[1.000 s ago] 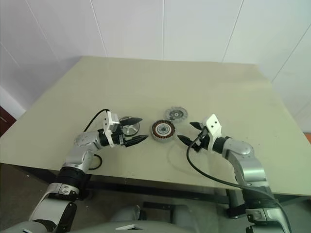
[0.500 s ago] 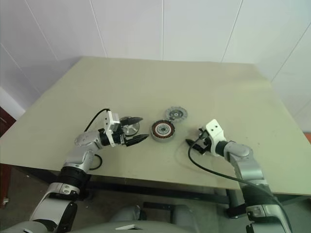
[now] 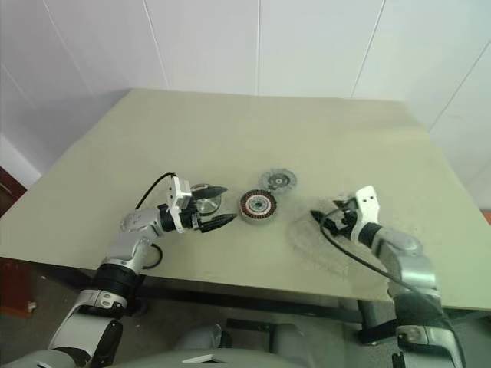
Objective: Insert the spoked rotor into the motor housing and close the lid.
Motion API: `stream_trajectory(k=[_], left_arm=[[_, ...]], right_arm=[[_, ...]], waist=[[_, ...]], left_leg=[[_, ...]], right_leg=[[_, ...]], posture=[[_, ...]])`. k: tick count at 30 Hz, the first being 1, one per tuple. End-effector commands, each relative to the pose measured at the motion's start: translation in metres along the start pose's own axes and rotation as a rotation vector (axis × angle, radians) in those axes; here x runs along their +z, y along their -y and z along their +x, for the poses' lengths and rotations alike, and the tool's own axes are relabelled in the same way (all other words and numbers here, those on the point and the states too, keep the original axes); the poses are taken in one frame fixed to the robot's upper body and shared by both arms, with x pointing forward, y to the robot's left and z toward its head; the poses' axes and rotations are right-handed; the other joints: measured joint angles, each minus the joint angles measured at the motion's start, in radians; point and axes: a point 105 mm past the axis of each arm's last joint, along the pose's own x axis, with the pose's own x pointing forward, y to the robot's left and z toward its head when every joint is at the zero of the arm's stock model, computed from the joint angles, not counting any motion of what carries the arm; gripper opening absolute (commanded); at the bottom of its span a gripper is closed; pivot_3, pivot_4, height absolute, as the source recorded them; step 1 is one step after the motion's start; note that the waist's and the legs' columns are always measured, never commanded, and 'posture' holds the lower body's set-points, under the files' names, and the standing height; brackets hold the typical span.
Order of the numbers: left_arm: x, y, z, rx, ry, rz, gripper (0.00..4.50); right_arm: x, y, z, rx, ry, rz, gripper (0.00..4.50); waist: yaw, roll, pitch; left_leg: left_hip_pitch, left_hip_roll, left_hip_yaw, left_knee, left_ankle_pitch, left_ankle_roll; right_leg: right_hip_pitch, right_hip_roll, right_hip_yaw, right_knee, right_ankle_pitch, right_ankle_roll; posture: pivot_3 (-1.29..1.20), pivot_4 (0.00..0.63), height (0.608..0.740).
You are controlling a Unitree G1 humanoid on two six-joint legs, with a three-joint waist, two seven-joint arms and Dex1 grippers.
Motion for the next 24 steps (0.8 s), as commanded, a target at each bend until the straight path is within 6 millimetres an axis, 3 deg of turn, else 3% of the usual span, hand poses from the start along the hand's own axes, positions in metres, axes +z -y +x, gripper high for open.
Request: stream_trajectory(k=[1, 4, 15, 24], left_arm=[[0.009, 0.001, 0.004, -0.013, 0.018, 0.043, 4.5], [0.008, 0.002, 0.005, -0.015, 0.012, 0.043, 4.5], [0.005, 0.004, 0.003, -0.022, 0.002, 0.038, 4.5], [0.003, 0.005, 0.002, -0.02, -0.001, 0.035, 4.5]], right_arm=[[0.005, 0.002, -0.009, 0.015, -0.003, -0.125, 4.46], [-0.009, -0.003, -0.01, 0.047, -0.083, -0.222, 4.46], [0.001, -0.01, 0.004, 0.02, 0.013, -0.189, 4.46], [-0.004, -0.011, 0.005, 0.022, -0.01, -0.181, 4.46]], waist=[[0.0, 0.001, 0.0], [-0.001, 0.001, 0.0], [-0.001, 0.001, 0.0], [0.0, 0.001, 0.0]], left_leg=[[0.0, 0.0, 0.0, 0.0, 0.0, 0.0], [0.0, 0.0, 0.0, 0.0, 0.0, 0.0], [0.001, 0.0, 0.001, 0.001, 0.0, 0.0], [0.001, 0.0, 0.0, 0.001, 0.0, 0.0]], right_leg=[[0.0, 0.0, 0.0, 0.0, 0.0, 0.0], [0.001, 0.0, 0.0, 0.0, -0.001, -0.002], [0.001, 0.0, 0.0, 0.0, -0.001, -0.002], [0.001, 0.0, 0.0, 0.0, -0.001, -0.002]], posture=[[0.0, 0.0, 0.74], [0.0, 0.0, 0.74], [0.0, 0.0, 0.74], [0.0, 0.0, 0.74]])
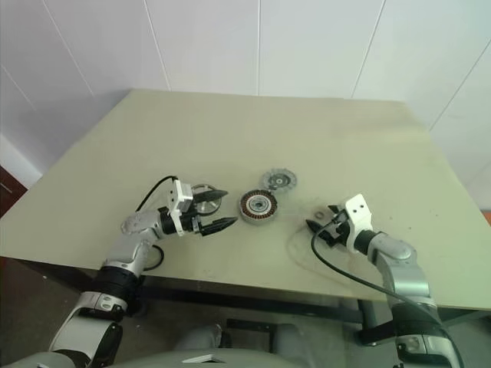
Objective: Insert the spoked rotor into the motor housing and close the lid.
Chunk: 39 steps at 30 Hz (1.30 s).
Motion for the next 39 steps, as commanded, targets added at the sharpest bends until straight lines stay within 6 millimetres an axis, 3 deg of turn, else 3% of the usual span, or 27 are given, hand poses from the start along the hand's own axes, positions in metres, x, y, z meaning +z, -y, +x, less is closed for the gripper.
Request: stream_trajectory(k=[1, 3, 6, 14, 20, 27, 31, 33, 37, 39], left_arm=[[0.01, 0.002, 0.003, -0.017, 0.02, 0.043, 4.5], [0.01, 0.002, 0.003, -0.016, 0.019, 0.042, 4.5], [0.01, 0.002, 0.003, -0.016, 0.018, 0.042, 4.5], [0.01, 0.002, 0.002, -0.013, 0.016, 0.042, 4.5], [0.011, 0.001, 0.0, -0.002, 0.018, 0.041, 4.5], [0.023, -0.011, -0.012, 0.056, 0.056, 0.017, 4.5], [0.025, -0.013, -0.015, 0.08, 0.051, 0.025, 4.5], [0.024, -0.013, -0.016, 0.085, 0.048, 0.025, 4.5], [0.019, -0.009, -0.016, 0.09, 0.028, 0.029, 4.5], [0.019, -0.009, -0.016, 0.096, 0.029, 0.03, 4.5]], right_arm=[[0.008, 0.003, 0.0, -0.002, 0.022, -0.013, 4.46], [0.006, 0.002, 0.0, 0.0, 0.01, -0.01, 4.28], [0.003, 0.002, 0.0, 0.004, 0.0, -0.001, 3.58], [0.001, -0.004, 0.002, 0.012, -0.002, 0.007, 0.82], [0.004, -0.008, 0.005, 0.009, 0.004, -0.005, 0.74], [0.084, -0.047, 0.026, 0.173, 0.254, 0.06, 0.74], [0.108, -0.075, 0.044, 0.272, 0.266, 0.047, 0.74], [0.113, -0.085, 0.05, 0.304, 0.254, 0.043, 0.74], [0.098, -0.102, 0.075, 0.317, 0.084, -0.006, 0.74], [0.1, -0.108, 0.082, 0.32, 0.063, -0.006, 0.74]], waist=[[0.0, 0.0, 0.0], [0.0, 0.0, 0.0], [0.0, 0.0, 0.0], [-0.001, 0.0, 0.0], [-0.002, 0.0, 0.0], [-0.008, 0.002, 0.0], [-0.006, 0.002, 0.0], [-0.002, 0.001, 0.0], [-0.002, 0.001, 0.0], [-0.003, 0.001, 0.0]], left_leg=[[0.0, 0.0, 0.0, 0.0, 0.0, 0.0], [0.0, 0.0, 0.0, 0.0, 0.0, 0.0], [0.0, 0.0, 0.0, 0.0, 0.0, 0.0], [0.0, 0.0, 0.0, 0.0, 0.0, 0.0], [0.0, 0.0, 0.0, 0.0, 0.0, 0.0], [0.0, 0.001, 0.0, 0.0, 0.0, 0.0], [0.0, 0.001, 0.0, 0.0, 0.0, 0.0], [0.0, 0.0, 0.0, 0.0, 0.0, 0.0], [-0.002, 0.0, 0.0, 0.0, 0.0, 0.0], [-0.003, 0.0, 0.001, 0.0, -0.001, -0.002]], right_leg=[[0.0, 0.0, 0.0, 0.0, 0.0, 0.0], [0.0, 0.0, 0.0, 0.0, 0.0, 0.0], [0.0, 0.0, 0.0, 0.0, 0.0, 0.0], [0.0, 0.0, 0.0, 0.0, 0.0, 0.0], [0.0, 0.0, 0.0, 0.0, 0.0, 0.0], [-0.001, 0.0, 0.0, 0.001, 0.0, 0.0], [-0.001, 0.0, 0.0, 0.001, 0.001, 0.002], [-0.001, 0.0, -0.001, 0.001, 0.001, 0.002], [-0.003, -0.002, -0.001, 0.0, 0.0, 0.0], [-0.005, -0.003, -0.002, 0.001, 0.001, -0.001]], posture=[[0.0, 0.0, 0.74], [0.0, 0.0, 0.74], [0.0, 0.0, 0.74], [0.0, 0.0, 0.74], [0.0, 0.0, 0.74], [0.0, 0.0, 0.74], [0.0, 0.0, 0.74], [0.0, 0.0, 0.74], [0.0, 0.0, 0.74], [0.0, 0.0, 0.74]])
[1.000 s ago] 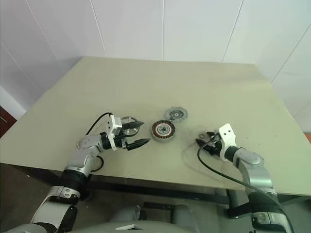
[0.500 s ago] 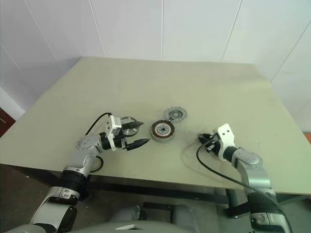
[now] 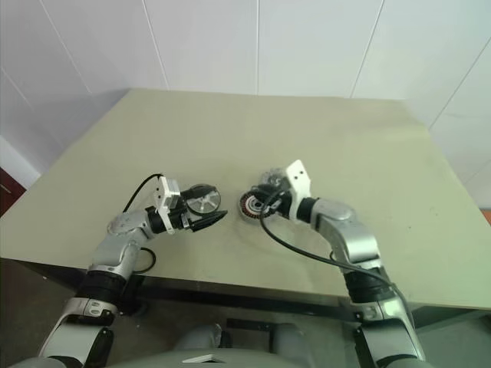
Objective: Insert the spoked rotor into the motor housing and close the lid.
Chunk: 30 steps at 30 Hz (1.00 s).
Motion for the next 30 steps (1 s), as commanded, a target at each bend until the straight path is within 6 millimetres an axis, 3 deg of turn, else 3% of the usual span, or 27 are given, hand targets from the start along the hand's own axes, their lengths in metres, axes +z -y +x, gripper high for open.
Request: stream_trajectory(k=[1, 8, 13, 21, 30], left_arm=[[0.012, 0.001, 0.003, -0.003, 0.024, 0.046, 4.5], [0.012, 0.002, -0.001, 0.019, 0.024, 0.048, 4.5], [0.01, 0.005, 0.0, 0.021, 0.018, 0.048, 4.5], [0.01, 0.008, 0.003, 0.011, 0.017, 0.042, 4.5], [0.01, 0.008, 0.005, 0.002, 0.017, 0.036, 4.5]], right_arm=[[0.012, -0.004, 0.014, -0.008, -0.016, -0.02, 0.74], [0.012, 0.004, 0.019, -0.045, -0.069, -0.004, 0.74], [0.002, 0.008, 0.011, -0.043, -0.147, -0.031, 0.74], [0.004, 0.015, -0.001, -0.05, -0.167, -0.04, 0.74], [0.0, 0.005, 0.001, -0.026, -0.197, -0.071, 0.74]], waist=[[0.0, 0.0, 0.0], [0.0, 0.0, 0.0], [-0.001, 0.0, 0.0], [-0.004, 0.0, 0.0], [-0.005, 0.0, 0.0]], left_leg=[[-0.001, 0.0, 0.0, 0.0, 0.0, 0.0], [-0.004, 0.0, 0.0, 0.0, 0.0, -0.001], [-0.006, 0.0, 0.0, 0.0, 0.0, 0.0], [-0.006, 0.0, 0.0, 0.0, 0.0, 0.0], [-0.006, 0.0, 0.0, 0.0, 0.001, 0.001]], right_leg=[[-0.001, 0.0, -0.001, 0.0, 0.0, 0.0], [-0.004, -0.001, -0.002, 0.0, 0.001, 0.0], [-0.006, -0.001, -0.003, 0.0, 0.001, 0.0], [-0.006, -0.001, -0.003, 0.0, 0.001, 0.0], [-0.006, -0.001, -0.003, 0.0, 0.001, 0.0]], posture=[[0.0, 0.0, 0.74], [0.0, 0.0, 0.74], [0.0, 0.0, 0.74], [0.0, 0.0, 0.74], [0.0, 0.0, 0.74]])
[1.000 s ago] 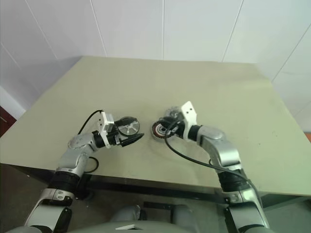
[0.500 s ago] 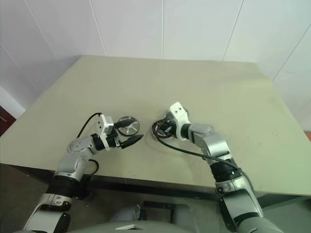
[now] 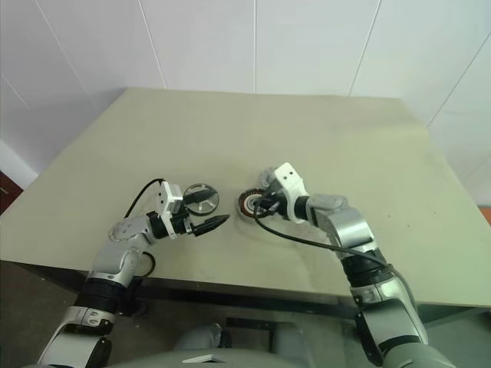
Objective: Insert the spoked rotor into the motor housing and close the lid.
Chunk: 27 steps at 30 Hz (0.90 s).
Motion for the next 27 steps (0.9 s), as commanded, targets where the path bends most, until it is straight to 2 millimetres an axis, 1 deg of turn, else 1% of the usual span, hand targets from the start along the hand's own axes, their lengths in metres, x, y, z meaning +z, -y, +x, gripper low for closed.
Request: stream_trajectory(k=[1, 8, 13, 27], left_arm=[[0.012, 0.0, 0.004, -0.012, 0.026, 0.037, 4.5], [0.012, -0.001, 0.003, -0.007, 0.029, 0.036, 4.5], [0.013, 0.0, 0.003, -0.007, 0.035, 0.04, 4.5], [0.011, 0.004, 0.005, -0.024, 0.027, 0.037, 4.5]], right_arm=[[0.014, -0.008, -0.002, 0.019, 0.034, -0.057, 0.74], [0.011, -0.012, 0.0, 0.026, 0.023, -0.076, 0.74], [0.006, -0.006, 0.0, -0.01, -0.013, -0.129, 0.74], [0.004, -0.004, 0.001, -0.023, 0.001, -0.11, 0.74]], waist=[[0.0, 0.0, 0.0], [0.001, 0.0, 0.0], [0.0, 0.0, 0.0], [0.0, 0.0, 0.0]], left_leg=[[0.0, 0.0, 0.0, 0.0, 0.0, 0.0], [0.0, 0.0, 0.0, 0.0, 0.0, 0.0], [0.0, 0.0, 0.0, 0.0, 0.0, 0.0], [0.0, 0.0, 0.0, 0.0, 0.0, 0.0]], right_leg=[[0.0, 0.0, 0.0, 0.0, 0.0, 0.0], [0.0, 0.0, 0.0, 0.0, 0.0, 0.0], [0.0, 0.0, 0.0, 0.0, 0.0, 0.0], [0.0, 0.0, 0.0, 0.0, 0.0, 0.0]], posture=[[0.0, 0.0, 0.74], [0.0, 0.0, 0.74], [0.0, 0.0, 0.74], [0.0, 0.0, 0.74]])
